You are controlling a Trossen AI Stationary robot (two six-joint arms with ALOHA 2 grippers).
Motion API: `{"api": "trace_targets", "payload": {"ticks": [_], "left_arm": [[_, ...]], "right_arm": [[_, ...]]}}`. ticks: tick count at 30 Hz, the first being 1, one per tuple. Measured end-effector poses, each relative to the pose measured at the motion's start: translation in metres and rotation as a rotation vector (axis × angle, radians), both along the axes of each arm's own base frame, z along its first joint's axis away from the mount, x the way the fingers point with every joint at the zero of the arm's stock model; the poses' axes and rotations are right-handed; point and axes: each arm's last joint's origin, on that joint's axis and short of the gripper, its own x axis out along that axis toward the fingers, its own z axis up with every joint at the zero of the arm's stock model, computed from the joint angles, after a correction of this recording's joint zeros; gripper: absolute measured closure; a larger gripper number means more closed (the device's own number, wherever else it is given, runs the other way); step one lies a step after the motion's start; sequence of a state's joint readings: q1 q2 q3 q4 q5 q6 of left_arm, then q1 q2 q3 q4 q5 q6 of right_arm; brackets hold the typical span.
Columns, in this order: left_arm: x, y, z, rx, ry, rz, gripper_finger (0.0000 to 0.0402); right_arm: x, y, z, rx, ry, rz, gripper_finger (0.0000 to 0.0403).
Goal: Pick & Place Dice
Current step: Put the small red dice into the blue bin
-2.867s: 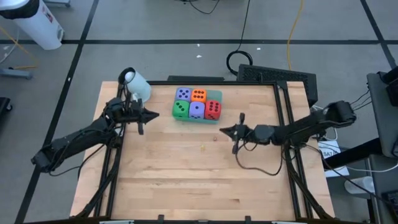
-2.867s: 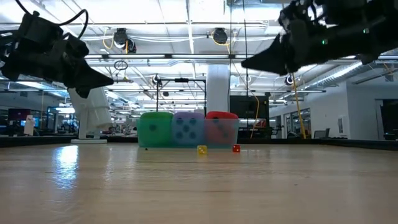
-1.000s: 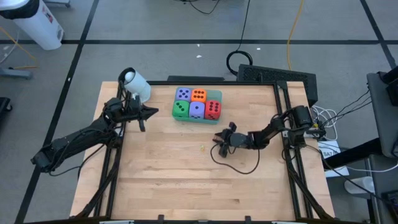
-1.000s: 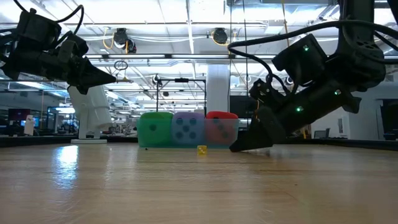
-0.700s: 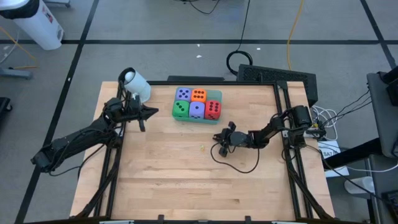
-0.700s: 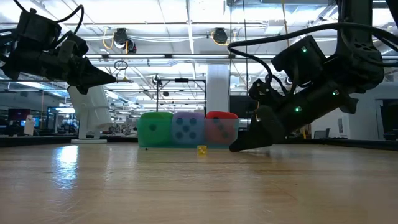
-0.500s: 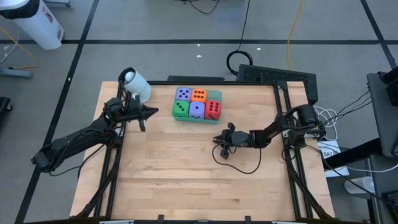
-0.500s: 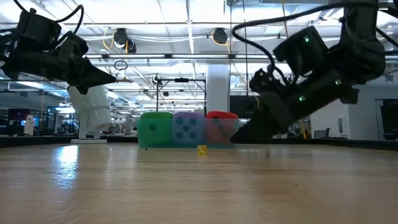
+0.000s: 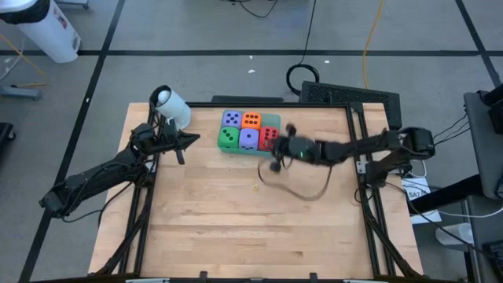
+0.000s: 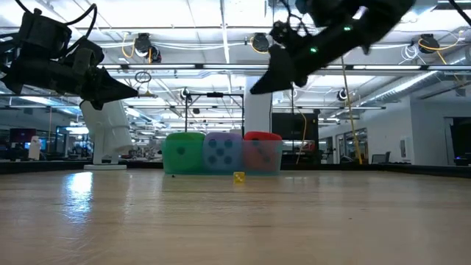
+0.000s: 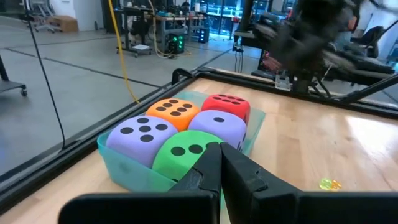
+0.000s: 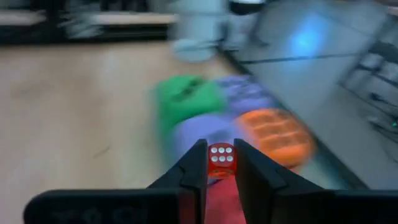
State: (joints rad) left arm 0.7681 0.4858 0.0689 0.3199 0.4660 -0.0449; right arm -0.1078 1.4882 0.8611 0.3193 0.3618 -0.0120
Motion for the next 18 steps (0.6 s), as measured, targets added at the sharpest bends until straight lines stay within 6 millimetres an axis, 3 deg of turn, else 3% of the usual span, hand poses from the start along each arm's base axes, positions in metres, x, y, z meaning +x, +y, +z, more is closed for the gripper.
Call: {"api": "trace_targets", "payload": {"ticks": [3,9,13,18], "left_arm": [[0.0,0.0,0.0,0.023,0.006,0.008,0.0394],[0.0,0.001,0.001,0.037,0.007,0.029,0.0394],[0.0,0.001,0.001,0.055,0.012,0.033,0.0394],[0.0,0.002,0.001,0.062,0.008,0.053,0.0394]], "right_arm": [[-0.002,-0.041,0.01,0.036,0.049,-0.092,0.0338],[-0.012,-0.108,-0.011,0.169,0.098,-0.109,0.0356],[-0.017,-0.128,-0.028,0.21,0.137,-0.112,0.035],[-0.013,-0.135,-0.043,0.237,0.144,-0.082,0.033]]}}
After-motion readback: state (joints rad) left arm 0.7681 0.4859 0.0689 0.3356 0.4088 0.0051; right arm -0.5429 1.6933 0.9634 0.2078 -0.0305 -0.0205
